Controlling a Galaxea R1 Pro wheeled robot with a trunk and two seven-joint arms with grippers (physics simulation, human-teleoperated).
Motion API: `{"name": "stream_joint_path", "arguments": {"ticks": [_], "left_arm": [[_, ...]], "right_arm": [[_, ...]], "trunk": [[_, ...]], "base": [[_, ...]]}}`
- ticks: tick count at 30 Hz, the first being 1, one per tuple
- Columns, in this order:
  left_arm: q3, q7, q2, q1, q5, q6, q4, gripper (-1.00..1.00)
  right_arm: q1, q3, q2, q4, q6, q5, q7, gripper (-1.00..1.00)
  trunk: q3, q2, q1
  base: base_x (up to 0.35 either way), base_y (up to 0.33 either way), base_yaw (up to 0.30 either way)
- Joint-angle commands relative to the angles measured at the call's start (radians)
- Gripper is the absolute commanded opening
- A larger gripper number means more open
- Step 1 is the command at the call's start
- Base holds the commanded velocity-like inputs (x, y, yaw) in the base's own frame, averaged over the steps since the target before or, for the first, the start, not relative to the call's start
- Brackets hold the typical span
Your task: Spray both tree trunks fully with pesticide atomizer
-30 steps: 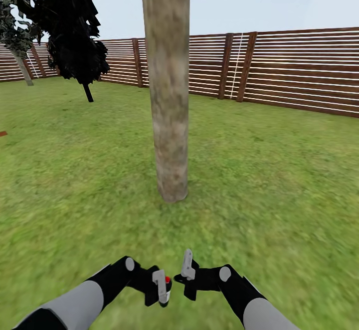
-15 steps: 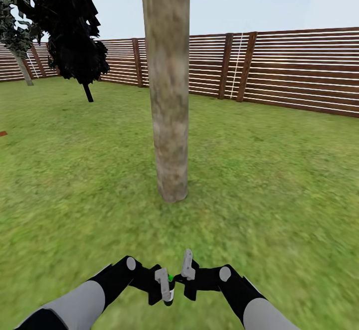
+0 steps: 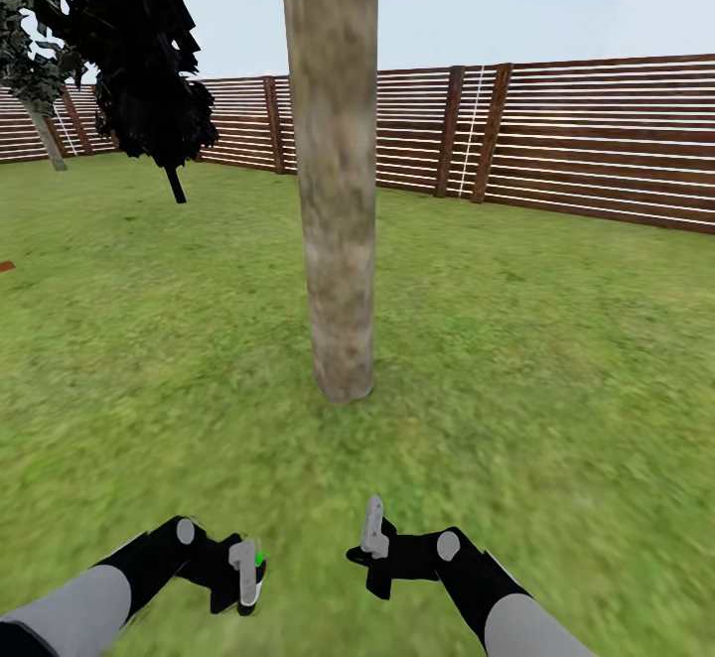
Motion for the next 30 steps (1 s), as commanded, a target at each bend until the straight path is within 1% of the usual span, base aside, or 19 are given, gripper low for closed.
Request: {"name": "stream_joint_path", "arguments": {"ticks": [1,3,4,6,8,10,12,13,15,16,17,20,21,22,24,25,26,28,30], "left_arm": [[0.004,-0.001,0.009,0.001,-0.008,-0.009,-0.002,-1.0],[0.002,-0.001,0.028,0.002,-0.02,-0.008,-0.002,-1.0],[0.0,-0.001,0.044,0.003,-0.028,-0.007,-0.002,-1.0],[-0.002,-0.001,0.069,0.003,-0.035,-0.006,-0.001,-1.0],[-0.003,0.008,0.081,0.005,-0.037,-0.004,0.005,-1.0],[0.0,0.045,0.086,0.006,-0.036,-0.001,0.025,-1.0],[0.006,0.114,0.087,0.006,-0.025,0.003,0.042,-1.0],[0.007,0.16,0.084,0.006,-0.004,0.005,0.048,-1.0],[0.01,0.218,0.079,0.006,0.062,0.007,0.065,-1.0],[0.027,0.255,0.078,0.006,0.149,0.007,0.076,-1.0],[0.053,0.292,0.078,0.006,0.247,0.008,0.086,-1.0],[0.084,0.365,0.075,0.006,0.439,0.009,0.127,-1.0],[0.091,0.4,0.073,0.006,0.506,0.009,0.151,-1.0],[0.095,0.423,0.073,0.006,0.539,0.009,0.161,-1.0],[0.114,0.502,0.074,0.006,0.641,0.009,0.193,-1.0],[0.118,0.525,0.074,0.006,0.675,0.009,0.208,-1.0],[0.121,0.55,0.073,0.006,0.723,0.01,0.226,-1.0],[0.123,0.57,0.072,0.006,0.768,0.012,0.242,-1.0],[0.124,0.574,0.073,0.006,0.779,0.014,0.247,-1.0]], "right_arm": [[0.0,-0.008,0.001,-0.001,-0.003,0.007,0.005,-1.0],[0.0,-0.009,0.001,-0.001,-0.003,0.007,0.005,-1.0],[0.0,-0.009,0.0,-0.001,-0.004,0.007,0.005,1.0],[0.0,-0.011,-0.008,-0.001,-0.005,0.005,0.004,1.0],[0.0,-0.014,-0.016,-0.001,-0.005,0.003,0.003,1.0],[0.0,-0.016,-0.02,-0.001,-0.005,0.003,-0.001,1.0],[0.0,-0.016,-0.035,0.004,-0.005,0.003,-0.006,1.0],[0.002,-0.018,-0.055,0.019,-0.006,0.002,-0.014,1.0],[0.002,-0.021,-0.1,0.062,-0.006,-0.005,-0.061,1.0],[0.003,-0.035,-0.126,0.094,-0.006,-0.031,-0.125,1.0],[0.003,-0.065,-0.146,0.12,-0.006,-0.072,-0.191,1.0],[0.004,-0.157,-0.176,0.162,-0.006,-0.187,-0.35,1.0],[0.005,-0.188,-0.186,0.181,-0.006,-0.23,-0.457,1.0],[0.008,-0.201,-0.191,0.191,-0.006,-0.25,-0.525,1.0],[0.051,-0.218,-0.196,0.237,-0.007,-0.298,-0.723,1.0],[0.066,-0.22,-0.196,0.254,-0.007,-0.321,-0.774,1.0],[0.081,-0.223,-0.198,0.274,-0.008,-0.37,-0.824,1.0],[0.093,-0.224,-0.209,0.289,-0.008,-0.479,-0.866,1.0],[0.103,-0.223,-0.239,0.294,-0.01,-0.552,-0.875,1.0]], "trunk": [[-0.001,0.0,0.0],[-0.001,0.0,0.0],[-0.001,0.0,0.0],[-0.001,0.0,0.0],[-0.001,0.0,0.0],[-0.001,0.0,0.0],[-0.001,0.0,0.0],[-0.001,0.0,0.0],[-0.001,0.0,0.0],[-0.001,0.0,0.0],[-0.001,0.0,0.0],[-0.001,0.0,0.0],[-0.001,0.0,0.0],[-0.001,0.0,0.0],[-0.001,0.0,0.0],[-0.001,0.0,0.0],[-0.001,0.0,0.0],[-0.001,0.0,0.0],[-0.001,0.0,0.0]], "base": [[0.0,0.0,0.0],[0.0,0.0,0.0],[0.0,0.0,0.0],[0.0,0.0,0.0],[0.0,0.0,0.0],[0.0,0.0,0.0],[0.0,0.0,0.0],[0.0,0.0,0.0],[0.0,0.0,0.0],[0.0,0.0,0.0],[0.0,0.0,0.0],[0.0,0.0,0.0],[0.0,0.0,0.0],[0.0,0.0,0.0],[0.0,0.0,0.0],[0.0,0.0,0.0],[0.0,0.0,0.0],[0.0,0.0,0.0],[0.0,0.0,0.0]]}}
